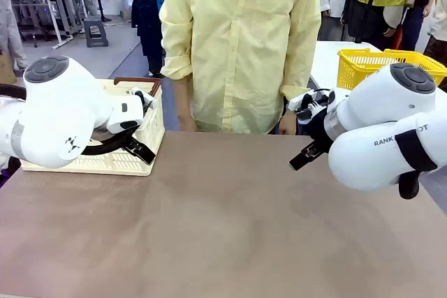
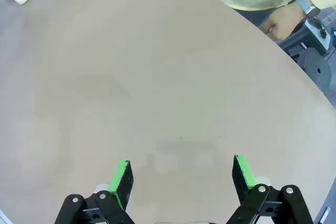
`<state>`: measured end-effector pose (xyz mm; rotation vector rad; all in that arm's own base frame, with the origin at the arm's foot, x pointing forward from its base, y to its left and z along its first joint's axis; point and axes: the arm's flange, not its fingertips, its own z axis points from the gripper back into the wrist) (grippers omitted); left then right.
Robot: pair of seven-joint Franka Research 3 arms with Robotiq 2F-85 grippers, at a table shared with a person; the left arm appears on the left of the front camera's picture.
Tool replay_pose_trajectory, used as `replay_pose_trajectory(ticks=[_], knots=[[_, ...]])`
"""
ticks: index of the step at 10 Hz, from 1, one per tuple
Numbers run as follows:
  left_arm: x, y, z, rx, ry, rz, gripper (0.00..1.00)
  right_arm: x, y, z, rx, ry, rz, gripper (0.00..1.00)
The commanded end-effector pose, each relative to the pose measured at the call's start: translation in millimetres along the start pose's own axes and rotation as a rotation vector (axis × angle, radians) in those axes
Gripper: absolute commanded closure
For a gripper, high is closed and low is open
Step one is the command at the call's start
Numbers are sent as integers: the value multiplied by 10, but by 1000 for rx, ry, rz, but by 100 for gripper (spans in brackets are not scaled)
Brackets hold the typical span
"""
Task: Place the drinks into the Shopping basket.
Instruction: Pick up one drink and place it into the Shopping basket.
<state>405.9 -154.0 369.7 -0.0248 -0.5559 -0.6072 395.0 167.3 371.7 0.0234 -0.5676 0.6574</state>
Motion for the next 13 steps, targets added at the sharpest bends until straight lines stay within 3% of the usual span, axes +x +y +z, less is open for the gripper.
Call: replay_pose_trajectory(ticks=[1,13], knots=[[-3,-1,-1,0,0,0,0,0,0,0,0,0,0,0],[-3,-1,-1,0,0,0,0,0,0,0,0,0,0,0]])
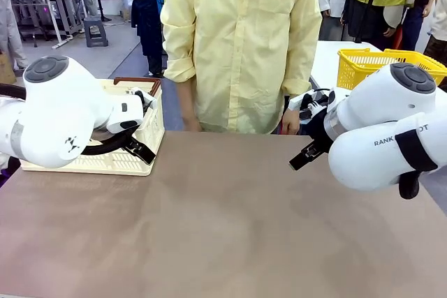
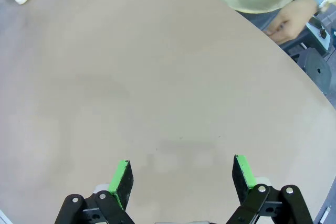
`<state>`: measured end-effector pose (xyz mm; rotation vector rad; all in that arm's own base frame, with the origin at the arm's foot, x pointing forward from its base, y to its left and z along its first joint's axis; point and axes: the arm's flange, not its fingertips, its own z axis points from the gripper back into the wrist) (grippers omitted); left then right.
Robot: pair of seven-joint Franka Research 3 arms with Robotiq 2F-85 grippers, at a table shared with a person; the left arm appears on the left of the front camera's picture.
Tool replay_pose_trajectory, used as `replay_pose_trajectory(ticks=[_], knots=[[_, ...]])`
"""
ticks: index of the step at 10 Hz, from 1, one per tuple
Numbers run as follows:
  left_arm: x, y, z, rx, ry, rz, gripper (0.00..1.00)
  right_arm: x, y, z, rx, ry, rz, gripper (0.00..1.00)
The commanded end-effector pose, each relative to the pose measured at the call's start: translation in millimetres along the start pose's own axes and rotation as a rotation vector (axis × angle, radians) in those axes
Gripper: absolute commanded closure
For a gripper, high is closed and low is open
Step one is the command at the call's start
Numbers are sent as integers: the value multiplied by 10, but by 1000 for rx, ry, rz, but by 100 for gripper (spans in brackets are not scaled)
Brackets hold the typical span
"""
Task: Place the drinks into the Shopping basket.
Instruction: Pick up one drink and place it into the Shopping basket.
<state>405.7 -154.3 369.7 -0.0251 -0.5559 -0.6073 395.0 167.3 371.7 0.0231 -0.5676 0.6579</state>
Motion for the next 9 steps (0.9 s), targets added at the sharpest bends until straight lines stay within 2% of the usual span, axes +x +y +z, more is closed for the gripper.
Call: replay_pose_trajectory(ticks=[1,6,7,8,9], knots=[[-3,2,-1,0,0,0,0,0,-1,0,0,0,-1,0],[-3,2,-1,0,0,0,0,0,0,0,0,0,0,0],[0,0,0,0,0,0,0,-19,49,43,181,105,-40,0],[3,-53,116,-204,106,80,0,-72,22,123,331,234,-104,0],[-33,-99,312,-361,156,111,0,-112,-87,268,453,251,-232,0]])
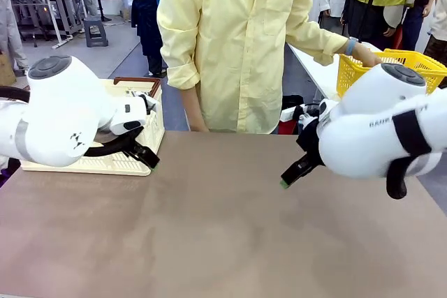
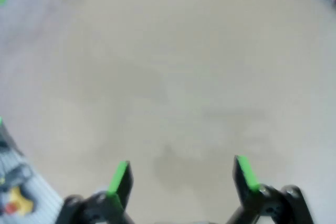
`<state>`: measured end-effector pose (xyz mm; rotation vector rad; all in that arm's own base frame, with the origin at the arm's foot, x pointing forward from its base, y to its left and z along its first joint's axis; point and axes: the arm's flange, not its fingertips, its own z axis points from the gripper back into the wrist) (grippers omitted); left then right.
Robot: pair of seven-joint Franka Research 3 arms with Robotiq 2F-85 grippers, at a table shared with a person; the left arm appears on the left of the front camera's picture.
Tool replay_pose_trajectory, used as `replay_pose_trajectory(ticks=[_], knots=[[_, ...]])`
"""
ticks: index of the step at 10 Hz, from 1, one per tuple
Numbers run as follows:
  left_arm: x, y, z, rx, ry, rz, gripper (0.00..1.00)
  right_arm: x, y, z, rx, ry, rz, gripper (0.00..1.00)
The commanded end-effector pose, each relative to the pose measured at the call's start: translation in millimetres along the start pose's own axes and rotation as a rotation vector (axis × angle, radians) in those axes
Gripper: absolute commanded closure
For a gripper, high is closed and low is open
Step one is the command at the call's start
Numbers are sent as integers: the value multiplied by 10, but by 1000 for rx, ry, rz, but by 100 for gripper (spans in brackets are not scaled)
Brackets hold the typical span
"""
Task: Place the drinks into the Shopping basket.
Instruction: Pick up one drink and place it into the Shopping basket.
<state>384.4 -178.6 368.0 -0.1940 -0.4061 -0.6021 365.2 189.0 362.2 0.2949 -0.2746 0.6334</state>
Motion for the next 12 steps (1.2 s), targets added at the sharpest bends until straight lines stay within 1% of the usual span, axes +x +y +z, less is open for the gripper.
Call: replay_pose_trajectory(ticks=[1,2,3,4,5,6,7,8,9,10,11,12], knots=[[-110,146,483,-294,30,36,0,-91,-412,582,235,35,-251,0],[-219,172,709,-527,-11,37,0,-241,-550,842,333,-40,-345,0],[-324,282,918,-636,-90,68,0,-431,-709,1105,495,-119,-338,0],[-492,516,1226,-751,-165,65,0,-686,-890,1393,612,-169,-376,0],[-745,902,1590,-748,-289,101,0,-1027,-1104,1697,653,-294,-428,0],[-1146,1381,1947,-761,-451,181,0,-1451,-1349,1984,690,-459,-533,0],[-1461,1724,2062,-750,-520,220,0,-1751,-1558,2105,688,-574,-653,0],[-1708,2004,2016,-740,-546,300,0,-2014,-1748,2168,708,-686,-768,0],[-1954,2286,1922,-791,-594,393,0,-2255,-1867,2219,676,-784,-856,0],[-2222,2572,1823,-823,-664,498,0,-2464,-1980,2227,677,-824,-904,0],[-2547,2735,1766,-858,-767,594,0,-2654,-2107,2187,647,-843,-1012,0],[-2782,2812,1737,-855,-823,635,0,-2774,-2198,2106,621,-841,-1102,0]])
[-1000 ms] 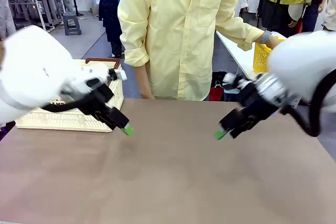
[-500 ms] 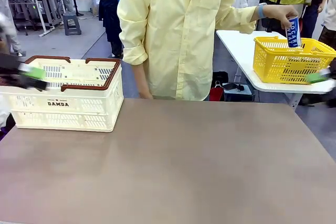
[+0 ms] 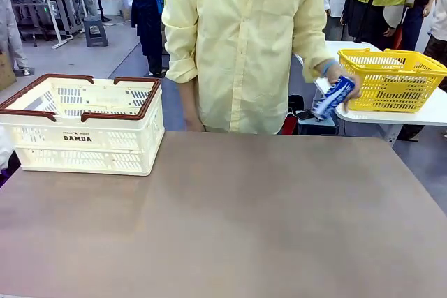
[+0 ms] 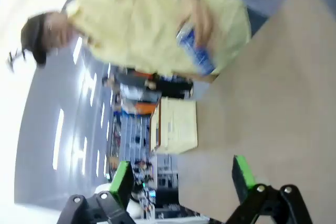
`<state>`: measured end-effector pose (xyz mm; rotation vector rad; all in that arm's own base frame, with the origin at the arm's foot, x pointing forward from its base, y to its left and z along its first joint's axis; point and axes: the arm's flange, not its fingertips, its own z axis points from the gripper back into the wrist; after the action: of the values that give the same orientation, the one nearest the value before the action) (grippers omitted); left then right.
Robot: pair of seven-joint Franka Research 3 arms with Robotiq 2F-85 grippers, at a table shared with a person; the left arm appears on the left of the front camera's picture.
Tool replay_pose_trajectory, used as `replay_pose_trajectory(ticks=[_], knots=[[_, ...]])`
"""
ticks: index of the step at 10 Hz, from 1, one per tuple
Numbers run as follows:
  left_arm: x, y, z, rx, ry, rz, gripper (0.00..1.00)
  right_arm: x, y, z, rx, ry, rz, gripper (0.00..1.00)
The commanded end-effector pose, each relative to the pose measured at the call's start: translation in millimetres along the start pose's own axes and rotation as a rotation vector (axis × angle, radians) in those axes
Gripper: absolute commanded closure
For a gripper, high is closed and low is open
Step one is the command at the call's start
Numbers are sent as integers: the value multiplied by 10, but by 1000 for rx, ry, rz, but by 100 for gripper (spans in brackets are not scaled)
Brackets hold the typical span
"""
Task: Place the drinks into the Shopping basket.
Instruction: Pick up one drink and place it into the Shopping basket.
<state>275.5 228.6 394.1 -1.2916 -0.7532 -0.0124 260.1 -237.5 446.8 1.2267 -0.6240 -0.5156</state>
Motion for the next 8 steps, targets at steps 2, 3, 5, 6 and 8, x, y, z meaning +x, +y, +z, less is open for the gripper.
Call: replay_pose_trajectory(ticks=[2,3,5,6,8], knots=[[-8,255,177,-19,-105,46,0,-353,-314,-217,-42,-67,-59,0],[-55,155,139,-20,-70,40,0,32,-172,47,-24,-26,-48,0],[-55,155,139,-20,-70,40,0,32,-172,47,-24,-26,-48,0],[-55,155,139,-20,-70,40,0,32,-172,47,-24,-26,-48,0],[-55,155,139,-20,-70,40,0,32,-172,47,-24,-26,-48,0]])
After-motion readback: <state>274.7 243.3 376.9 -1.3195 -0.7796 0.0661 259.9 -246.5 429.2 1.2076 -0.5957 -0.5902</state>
